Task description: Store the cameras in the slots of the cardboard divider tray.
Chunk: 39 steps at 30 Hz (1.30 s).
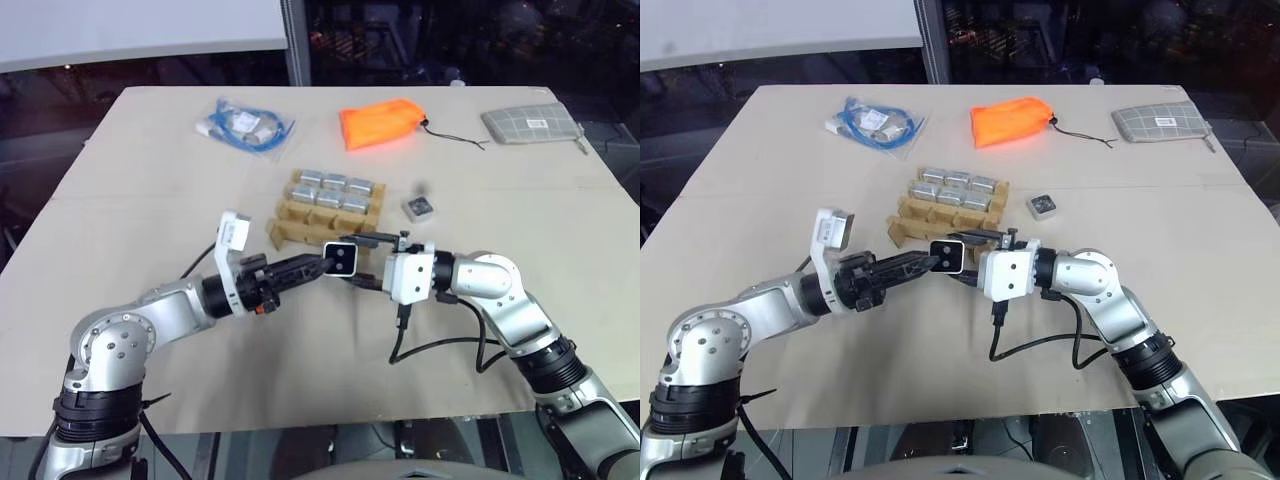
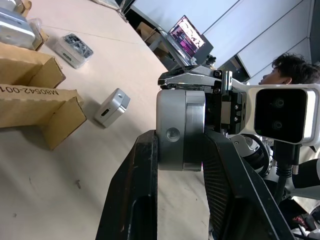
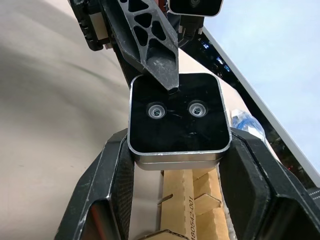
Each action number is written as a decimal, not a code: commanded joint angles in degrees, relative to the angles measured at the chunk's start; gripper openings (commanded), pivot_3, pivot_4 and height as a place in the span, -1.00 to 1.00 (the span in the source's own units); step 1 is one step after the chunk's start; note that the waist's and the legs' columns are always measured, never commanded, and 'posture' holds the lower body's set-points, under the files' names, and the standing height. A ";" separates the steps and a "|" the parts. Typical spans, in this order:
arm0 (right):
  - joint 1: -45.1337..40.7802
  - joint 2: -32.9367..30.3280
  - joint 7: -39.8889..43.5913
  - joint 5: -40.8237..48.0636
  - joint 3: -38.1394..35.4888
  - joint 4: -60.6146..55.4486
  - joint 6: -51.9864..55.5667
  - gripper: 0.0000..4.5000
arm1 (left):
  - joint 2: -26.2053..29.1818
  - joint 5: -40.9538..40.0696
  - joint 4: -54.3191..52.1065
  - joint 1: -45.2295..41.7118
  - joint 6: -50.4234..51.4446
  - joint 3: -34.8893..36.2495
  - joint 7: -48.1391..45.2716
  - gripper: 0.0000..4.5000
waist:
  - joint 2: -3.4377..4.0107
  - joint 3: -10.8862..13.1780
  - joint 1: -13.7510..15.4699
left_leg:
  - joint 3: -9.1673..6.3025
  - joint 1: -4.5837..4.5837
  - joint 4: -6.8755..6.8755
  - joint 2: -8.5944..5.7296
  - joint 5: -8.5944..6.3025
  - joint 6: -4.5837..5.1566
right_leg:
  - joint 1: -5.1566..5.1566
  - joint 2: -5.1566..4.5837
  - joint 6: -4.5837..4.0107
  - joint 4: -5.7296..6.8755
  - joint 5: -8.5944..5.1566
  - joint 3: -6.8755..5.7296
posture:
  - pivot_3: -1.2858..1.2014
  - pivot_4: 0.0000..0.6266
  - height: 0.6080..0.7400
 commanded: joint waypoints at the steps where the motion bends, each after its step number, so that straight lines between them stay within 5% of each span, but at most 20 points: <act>1: -0.72 0.41 -0.42 -0.03 -0.03 -3.53 -0.27 -0.17 | -0.60 -0.73 -0.62 -1.20 -0.04 -0.13 0.49 -0.70 | 0.00 0.00 0.01 | 0.00 0.00 0.00 0.00 0.00 0.00 | 0.00 0.00 0.00 0.00 0.00 0.00 | 0.03 -0.52 1.00; 3: -0.48 0.11 -0.25 -0.09 0.01 -4.00 1.64 -0.17 | -0.73 -0.70 -0.51 -1.39 -0.01 -0.04 0.73 -0.70 | 0.00 0.00 0.01 | 0.00 0.00 0.00 0.00 0.00 0.00 | 0.00 0.00 0.00 0.00 0.00 0.00 | 0.03 -0.52 1.00; 8: 0.85 -0.86 -0.04 1.27 -1.09 -5.74 7.00 0.88 | -1.01 0.49 -0.70 -1.80 -1.04 0.17 0.59 -0.70 | -0.01 0.01 0.04 | -0.01 0.00 0.00 0.01 0.00 0.00 | 0.00 -0.01 0.00 0.00 0.00 0.00 | 0.03 -0.52 1.00; 13: 7.13 -7.24 3.64 12.45 -7.44 -12.81 23.56 0.88 | -0.13 5.75 -1.50 -2.54 -5.38 -0.09 -2.72 -0.70 | -0.05 0.04 0.51 | -0.01 -0.03 0.00 0.00 0.00 0.01 | 0.01 -0.08 0.00 -0.03 0.00 -0.02 | 0.03 -0.52 1.00; 21: 18.92 -19.41 4.36 35.80 -31.55 -22.68 46.77 0.88 | 9.76 33.70 6.43 -7.22 -27.45 -8.36 -17.98 -0.70 | 0.09 0.14 1.18 | 0.02 -0.03 -0.07 -0.07 -0.14 0.23 | -0.02 0.02 -0.09 -0.10 -0.04 -0.03 | 0.03 -0.52 1.00; 27: 27.02 -28.18 4.55 47.13 -46.23 -28.76 59.35 0.88 | 14.42 55.02 26.58 -21.21 -50.64 -17.67 -29.02 -0.70 | 0.11 0.19 2.00 | -0.02 -0.19 -0.08 -0.07 -0.18 0.30 | -0.03 0.05 -0.06 -0.32 -0.02 -0.16 | 0.03 -0.52 1.00; 39: 34.80 -32.60 5.45 52.44 -55.00 -32.47 63.01 0.88 | 3.35 68.40 76.06 -51.94 -77.95 -24.04 -48.36 -0.70 | -0.19 0.33 1.92 | 0.06 -1.11 0.22 -0.14 -0.20 0.35 | -0.52 0.06 0.09 -0.53 0.04 -0.49 | 0.03 -0.52 1.00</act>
